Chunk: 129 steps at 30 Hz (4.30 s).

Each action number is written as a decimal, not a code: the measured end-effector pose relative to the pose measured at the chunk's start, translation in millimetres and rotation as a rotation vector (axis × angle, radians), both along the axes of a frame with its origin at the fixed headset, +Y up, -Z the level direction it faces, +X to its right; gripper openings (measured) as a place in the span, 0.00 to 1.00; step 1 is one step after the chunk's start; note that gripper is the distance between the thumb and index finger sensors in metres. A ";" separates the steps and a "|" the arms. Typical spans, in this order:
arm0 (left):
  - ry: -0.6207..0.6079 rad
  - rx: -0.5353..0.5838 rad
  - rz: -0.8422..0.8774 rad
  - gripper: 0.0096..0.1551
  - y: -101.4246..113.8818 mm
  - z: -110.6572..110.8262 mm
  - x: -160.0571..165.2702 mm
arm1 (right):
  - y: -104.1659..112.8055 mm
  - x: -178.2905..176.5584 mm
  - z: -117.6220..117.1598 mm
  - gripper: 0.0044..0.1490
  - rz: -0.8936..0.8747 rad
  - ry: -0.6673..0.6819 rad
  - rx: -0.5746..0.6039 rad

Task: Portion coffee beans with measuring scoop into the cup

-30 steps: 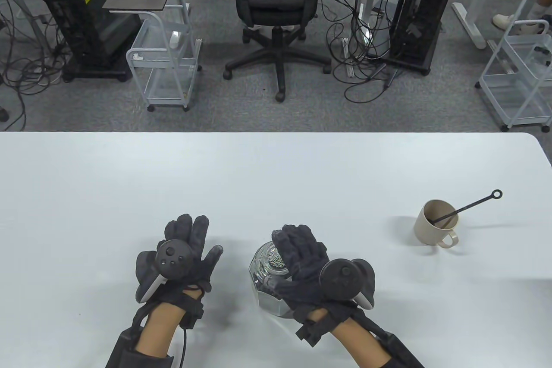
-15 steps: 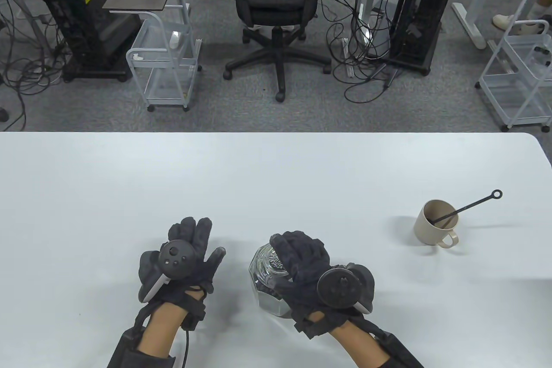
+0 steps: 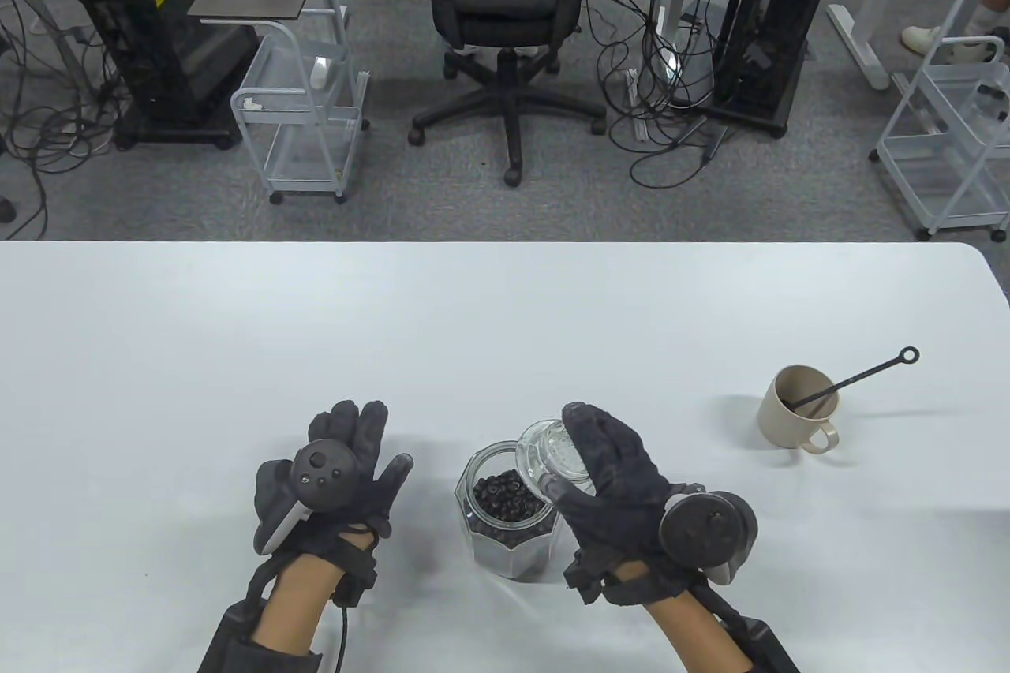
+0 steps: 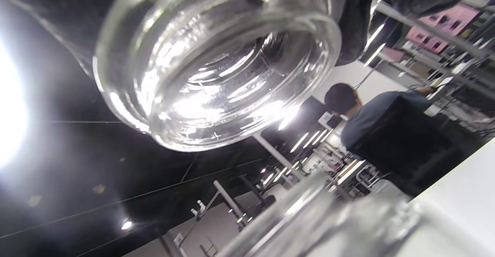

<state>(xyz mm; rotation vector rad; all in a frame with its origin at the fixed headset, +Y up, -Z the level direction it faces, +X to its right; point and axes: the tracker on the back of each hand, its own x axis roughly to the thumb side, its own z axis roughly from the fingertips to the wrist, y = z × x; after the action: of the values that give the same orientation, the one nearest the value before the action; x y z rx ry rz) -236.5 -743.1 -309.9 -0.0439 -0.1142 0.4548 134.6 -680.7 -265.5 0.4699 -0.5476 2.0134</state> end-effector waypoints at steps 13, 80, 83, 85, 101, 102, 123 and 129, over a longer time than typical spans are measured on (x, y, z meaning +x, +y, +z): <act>-0.004 -0.029 0.020 0.49 -0.3 1.5 -1.1 | -36.3 65.1 -36.3 0.46 0.243 -0.149 -0.197; -0.002 -0.102 0.039 0.49 0.5 2.5 -3.7 | -81.6 62.0 -54.5 0.52 0.669 -0.189 -0.560; -0.001 -0.101 0.045 0.49 1.7 3.3 -3.6 | -81.2 58.8 -54.5 0.53 0.740 -0.200 -0.538; 0.000 -0.093 0.048 0.49 2.6 3.5 -3.9 | -80.6 57.0 -54.6 0.53 0.781 -0.208 -0.528; -0.004 -0.097 0.047 0.49 2.1 3.5 -3.5 | -76.3 58.0 -52.7 0.54 0.806 -0.234 -0.525; -0.005 -0.097 0.049 0.49 2.1 3.6 -3.5 | -73.7 59.4 -52.0 0.53 0.793 -0.247 -0.513; -0.006 -0.111 0.046 0.49 -3.0 0.9 -4.5 | -48.7 221.3 -19.6 0.37 0.200 -1.003 -0.386; -0.006 -0.104 0.042 0.48 -1.0 0.6 -5.5 | -68.4 228.2 -27.3 0.38 0.209 -0.996 -0.501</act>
<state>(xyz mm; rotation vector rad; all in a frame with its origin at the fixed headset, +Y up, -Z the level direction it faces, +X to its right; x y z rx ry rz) -242.0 -744.1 -309.3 -0.1453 -0.0979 0.5022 362.8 -749.2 -292.7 -0.8617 -0.5440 2.4012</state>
